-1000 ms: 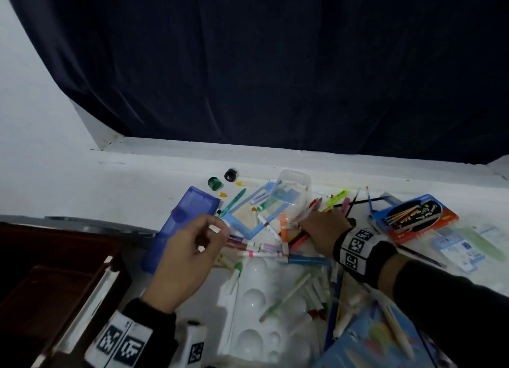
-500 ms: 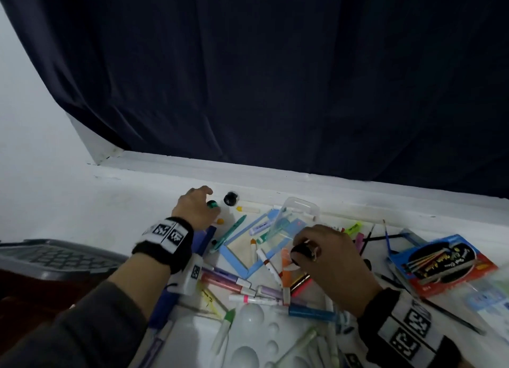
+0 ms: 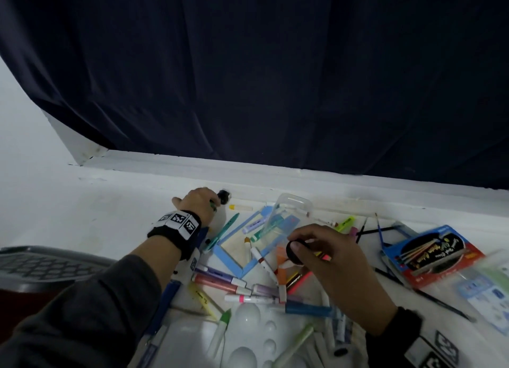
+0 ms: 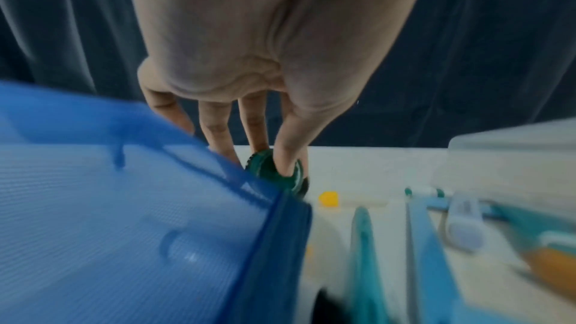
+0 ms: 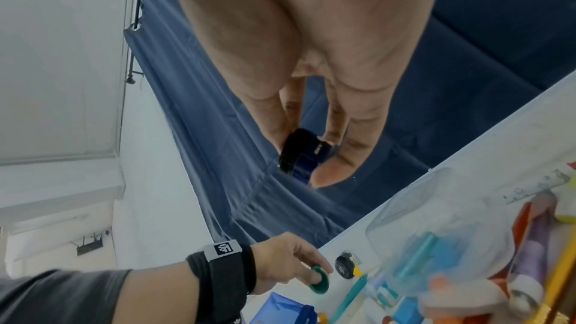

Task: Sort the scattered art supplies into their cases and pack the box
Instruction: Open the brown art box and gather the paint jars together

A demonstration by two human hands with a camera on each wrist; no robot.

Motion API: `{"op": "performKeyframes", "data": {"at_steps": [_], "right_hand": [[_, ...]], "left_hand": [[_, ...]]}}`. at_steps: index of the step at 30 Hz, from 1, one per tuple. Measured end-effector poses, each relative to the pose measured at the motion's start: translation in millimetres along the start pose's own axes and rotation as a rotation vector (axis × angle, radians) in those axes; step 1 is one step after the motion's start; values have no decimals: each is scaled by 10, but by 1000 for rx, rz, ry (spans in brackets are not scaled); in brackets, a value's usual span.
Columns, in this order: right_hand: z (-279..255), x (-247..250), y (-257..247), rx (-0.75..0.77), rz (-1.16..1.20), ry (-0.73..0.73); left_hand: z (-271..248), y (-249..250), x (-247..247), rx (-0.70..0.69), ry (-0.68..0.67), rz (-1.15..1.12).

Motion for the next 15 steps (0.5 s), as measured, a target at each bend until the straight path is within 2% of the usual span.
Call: {"op": "performKeyframes", "data": {"at_steps": [3,6,9,15], "right_hand": [[-111,91,-101,-10,95,-16],[-297,193,-213,-30,103,-54],[-522,252,-317,-28,127,-74],[-977,216,-401,-40,93,-119]], "left_hand": [[-195,81,253,-123,122,-260],[-549,192,547,-190,148,-612],[-1107,296,788,-223,116,-924],[-2220,201,999,-317,2,-1174]]}}
Point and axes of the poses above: each hand's wrist, its own z-axis towards the middle knuckle, its own x-axis out of the back of the hand, y = z × x, the point moved 1 cm from there along z, towards the middle knuckle, and after that the axes turned 11 degrees about -z, right-handed, at the moved point
